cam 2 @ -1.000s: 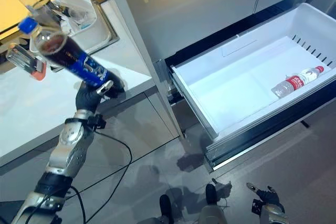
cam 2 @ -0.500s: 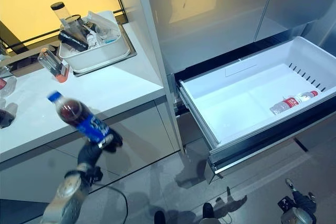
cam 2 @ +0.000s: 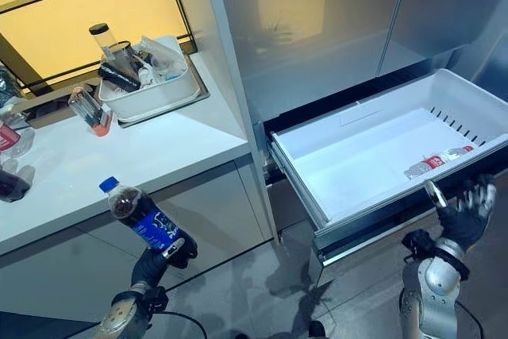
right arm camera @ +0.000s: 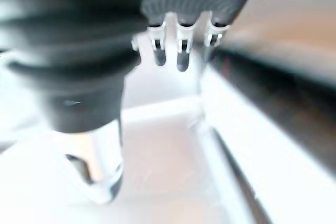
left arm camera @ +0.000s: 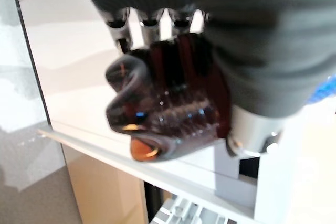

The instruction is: Take the drinks into the refrigerator

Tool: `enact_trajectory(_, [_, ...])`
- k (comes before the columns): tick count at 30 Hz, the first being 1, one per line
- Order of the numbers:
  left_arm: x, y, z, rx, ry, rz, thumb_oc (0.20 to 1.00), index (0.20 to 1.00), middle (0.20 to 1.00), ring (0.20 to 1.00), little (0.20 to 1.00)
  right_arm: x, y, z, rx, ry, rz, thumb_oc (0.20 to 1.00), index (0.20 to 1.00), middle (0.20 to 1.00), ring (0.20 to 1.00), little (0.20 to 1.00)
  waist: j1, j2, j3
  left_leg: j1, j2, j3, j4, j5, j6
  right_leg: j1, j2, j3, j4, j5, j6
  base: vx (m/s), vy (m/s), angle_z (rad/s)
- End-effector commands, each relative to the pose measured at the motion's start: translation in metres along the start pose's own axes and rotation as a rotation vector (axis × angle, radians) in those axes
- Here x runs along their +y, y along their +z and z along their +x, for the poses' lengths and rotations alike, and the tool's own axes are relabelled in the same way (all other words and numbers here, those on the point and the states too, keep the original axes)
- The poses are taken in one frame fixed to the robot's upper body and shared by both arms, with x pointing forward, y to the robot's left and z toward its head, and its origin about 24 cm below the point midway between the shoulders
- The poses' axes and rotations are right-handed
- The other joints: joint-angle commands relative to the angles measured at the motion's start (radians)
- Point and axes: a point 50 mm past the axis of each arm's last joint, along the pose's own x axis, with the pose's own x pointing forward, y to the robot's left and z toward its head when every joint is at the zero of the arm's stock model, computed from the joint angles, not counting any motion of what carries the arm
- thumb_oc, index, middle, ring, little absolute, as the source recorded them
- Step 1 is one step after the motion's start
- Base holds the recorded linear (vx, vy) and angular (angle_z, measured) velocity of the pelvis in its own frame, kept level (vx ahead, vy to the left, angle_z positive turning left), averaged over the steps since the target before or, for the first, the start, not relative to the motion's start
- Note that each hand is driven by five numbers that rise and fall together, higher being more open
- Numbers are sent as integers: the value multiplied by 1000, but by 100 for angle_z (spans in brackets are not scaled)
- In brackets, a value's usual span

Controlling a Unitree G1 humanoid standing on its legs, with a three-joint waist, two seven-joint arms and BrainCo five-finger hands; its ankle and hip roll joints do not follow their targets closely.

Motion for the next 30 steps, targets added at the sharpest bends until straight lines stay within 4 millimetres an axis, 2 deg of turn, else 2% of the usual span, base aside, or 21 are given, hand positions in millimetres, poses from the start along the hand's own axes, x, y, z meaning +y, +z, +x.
enact_trajectory(1, [2, 72, 7, -349, -29, 87, 200, 200, 200, 200, 200, 26, 35, 9, -211, 135, 18, 1000, 1000, 1000, 1000, 1000, 27, -57, -51, 35, -35, -11, 8, -113, 44, 40, -16, -3, 9, -98, 41, 0, 0, 0])
enact_trajectory(2, [2, 72, 8, -347, -28, 82, 200, 200, 200, 200, 200, 36, 45, 8, -257, 187, 32, 1000, 1000, 1000, 1000, 1000, 34, -60, -55, 34, -36, -13, 8, -113, 44, 41, -16, -4, 9, -97, 41, 0, 0, 0])
enact_trajectory(5, [2, 72, 8, -350, -27, 81, 200, 200, 200, 200, 200, 50, 62, 3, -334, 277, 57, 1000, 1000, 1000, 1000, 1000, 44, -67, -63, 34, -36, -20, 8, -111, 45, 46, -17, -13, 10, -98, 41, 1, -13, 7])
enact_trajectory(6, [2, 72, 8, -351, -26, 81, 200, 200, 200, 200, 200, 50, 62, 2, -333, 279, 58, 1000, 1000, 1000, 1000, 1000, 43, -67, -63, 34, -36, -21, 8, -111, 44, 46, -17, -14, 10, -98, 41, 2, -14, 20])
enact_trajectory(7, [3, 72, 9, -355, -18, 80, 200, 200, 200, 200, 200, 59, 73, -2, -387, 336, 72, 1000, 1000, 1000, 1000, 1000, 49, -71, -68, 34, -36, -24, 8, -109, 44, 49, -17, -19, 10, -98, 40, 5, -11, 19])
enact_trajectory(9, [4, 70, 9, -347, -7, 68, 200, 200, 200, 200, 200, 67, 84, -7, -432, 391, 111, 1000, 1000, 1000, 1000, 1000, 55, -75, -71, 35, -37, -28, 8, -109, 44, 52, -17, -25, 11, -99, 39, 1, -12, 8])
enact_trajectory(10, [4, 70, 9, -348, -6, 67, 200, 200, 200, 200, 200, 67, 84, -7, -432, 392, 111, 1000, 1000, 1000, 1000, 1000, 54, -75, -71, 35, -37, -29, 8, -109, 44, 52, -17, -26, 11, -99, 39, 0, 0, 0])
enact_trajectory(11, [4, 69, 10, -346, -5, 71, 200, 200, 200, 200, 200, 74, 91, -11, -469, 437, 135, 1000, 1000, 1000, 1000, 1000, 61, -76, -74, 35, -38, -32, 8, -108, 44, 53, -16, -29, 11, -99, 38, -1, -13, 4])
enact_trajectory(13, [5, 68, 11, -341, -7, 90, 200, 200, 200, 200, 200, 91, 92, -15, -475, 556, 141, 1000, 1000, 1000, 1000, 1000, 70, -82, -78, 34, -37, -36, 8, -104, 43, 54, -16, -31, 11, -98, 38, -8, -20, 8])
enact_trajectory(15, [4, 71, 12, -347, -24, 126, 200, 200, 200, 200, 200, 103, 84, -12, -434, 653, 83, 1000, 1000, 1000, 1000, 1000, 79, -88, -79, 34, -35, -37, 8, -102, 42, 56, -16, -34, 11, -98, 37, -16, -21, 6])
enact_trajectory(19, [-1, 80, 16, -364, -96, 216, 200, 200, 200, 200, 200, 134, 45, 0, -205, 935, -65, 1000, 1000, 1000, 1000, 1000, 107, -107, -87, 34, -32, -41, 8, -95, 35, 58, -14, -41, 9, -95, 36, -11, -35, 8])
enact_trajectory(20, [-2, 83, 17, -367, -115, 230, 200, 200, 200, 200, 200, 140, 42, 7, -182, 983, -117, 1000, 1000, 1000, 1000, 1000, 111, -111, -88, 34, -31, -42, 8, -95, 34, 57, -14, -42, 9, -95, 35, 0, 0, 0])
enact_trajectory(22, [-5, 84, 17, -371, -133, 237, 200, 200, 200, 200, 200, 146, 43, 12, -182, 1014, -150, 1000, 1000, 1000, 1000, 1000, 115, -114, -89, 33, -31, -43, 8, -95, 33, 58, -14, -44, 9, -95, 34, -1, -14, 3])
enact_trajectory(23, [-13, 86, 20, -368, -189, 264, 200, 200, 200, 200, 200, 166, 36, 19, -124, 1141, -212, 1000, 1000, 1000, 1000, 1000, 127, -121, -90, 33, -30, -46, 8, -93, 31, 60, -13, -46, 9, -92, 34, -2, -27, 6])
enact_trajectory(24, [-13, 87, 20, -371, -187, 261, 200, 200, 200, 200, 200, 167, 37, 19, -127, 1144, -212, 1000, 1000, 1000, 1000, 1000, 125, -119, -88, 33, -29, -45, 8, -93, 31, 60, -13, -46, 9, -93, 34, 0, 0, 0])
enact_trajectory(27, [-30, 97, 22, -394, -303, 334, 200, 200, 200, 200, 200, 204, 43, 31, -71, 1328, -284, 1000, 1000, 1000, 1000, 1000, 145, -128, -88, 31, -27, -49, 8, -88, 25, 61, -12, -54, 9, -92, 34, -1, -12, 8])
enact_trajectory(30, [-37, 100, 24, -403, -340, 349, 200, 200, 200, 200, 200, 216, 42, 34, -45, 1363, -314, 1000, 1000, 1000, 1000, 1000, 149, -127, -87, 30, -26, -52, 8, -86, 23, 61, -12, -58, 9, -90, 35, 9, -6, 6])
